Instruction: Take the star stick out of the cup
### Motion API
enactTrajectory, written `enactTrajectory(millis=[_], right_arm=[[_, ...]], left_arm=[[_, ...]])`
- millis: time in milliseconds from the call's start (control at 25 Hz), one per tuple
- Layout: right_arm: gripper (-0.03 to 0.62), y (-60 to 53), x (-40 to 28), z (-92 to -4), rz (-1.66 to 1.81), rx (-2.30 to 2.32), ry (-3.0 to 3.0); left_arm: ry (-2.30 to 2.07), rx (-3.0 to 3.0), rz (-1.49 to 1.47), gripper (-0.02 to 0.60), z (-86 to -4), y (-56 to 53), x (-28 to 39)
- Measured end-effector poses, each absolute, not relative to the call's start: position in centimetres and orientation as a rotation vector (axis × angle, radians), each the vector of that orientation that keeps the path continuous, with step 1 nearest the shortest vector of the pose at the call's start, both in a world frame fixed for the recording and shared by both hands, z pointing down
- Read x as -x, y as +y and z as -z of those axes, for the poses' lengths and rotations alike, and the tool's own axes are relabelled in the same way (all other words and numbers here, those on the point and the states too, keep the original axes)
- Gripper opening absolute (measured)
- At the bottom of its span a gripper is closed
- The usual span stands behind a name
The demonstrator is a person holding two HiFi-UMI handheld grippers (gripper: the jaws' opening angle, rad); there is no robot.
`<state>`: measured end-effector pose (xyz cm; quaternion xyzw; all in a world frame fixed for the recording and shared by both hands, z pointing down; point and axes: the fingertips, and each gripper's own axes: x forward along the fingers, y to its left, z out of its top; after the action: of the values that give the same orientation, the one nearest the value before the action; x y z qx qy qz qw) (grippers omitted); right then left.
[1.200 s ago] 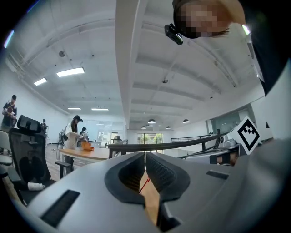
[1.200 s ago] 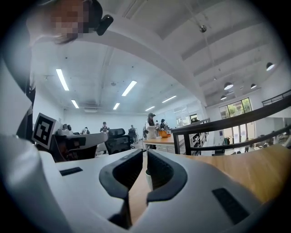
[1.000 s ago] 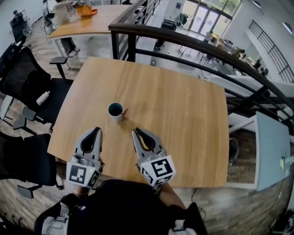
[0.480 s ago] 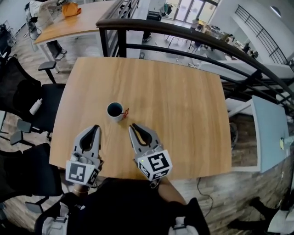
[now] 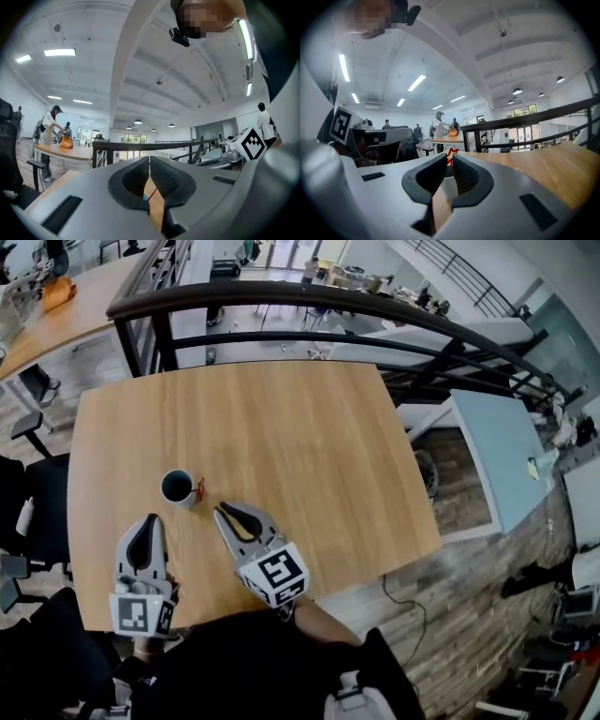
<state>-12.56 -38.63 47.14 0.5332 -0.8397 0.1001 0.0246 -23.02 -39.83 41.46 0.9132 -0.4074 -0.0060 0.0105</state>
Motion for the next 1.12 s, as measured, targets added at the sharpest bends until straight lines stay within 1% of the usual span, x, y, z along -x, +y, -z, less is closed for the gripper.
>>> enactTrajectory(millis=[280,360,440,560,720,1120], right_arm=[[0.027,-40.8,13.7,-49.6,-0.292,-1.667,-2.548],[0.053,-40.8,13.7,-49.9,-0.331,-1.654,-2.537],[0.101,-41.1,14.0,-50.6,-0.358,-1.649,-2.523],[0.101,-41.9,14.5,-51.3,-0.364,-1.655,-2.513],[0.101,-43.3,15.0,-52.4,-0.326,-1.67,-2.519],[0.107,-45.5,15.5,-54.1,-0.395,-1.672,-2.527]], left_arm=[[-1.217,-2.856,0.025,0.021,-43.4,-42.7,24.1],[-1.225,-2.832,0.037,0.021,-43.5,-42.9,24.2],[-1.229,-2.827,0.047,0.021,-43.5,-43.1,24.7],[-1.223,-2.834,0.102,0.021,-43.3,-43.9,25.2],[-1.279,-2.769,0.02,0.021,-45.2,-45.0,27.0],[-1.365,-2.717,0.005,0.021,-45.7,-46.4,29.0]])
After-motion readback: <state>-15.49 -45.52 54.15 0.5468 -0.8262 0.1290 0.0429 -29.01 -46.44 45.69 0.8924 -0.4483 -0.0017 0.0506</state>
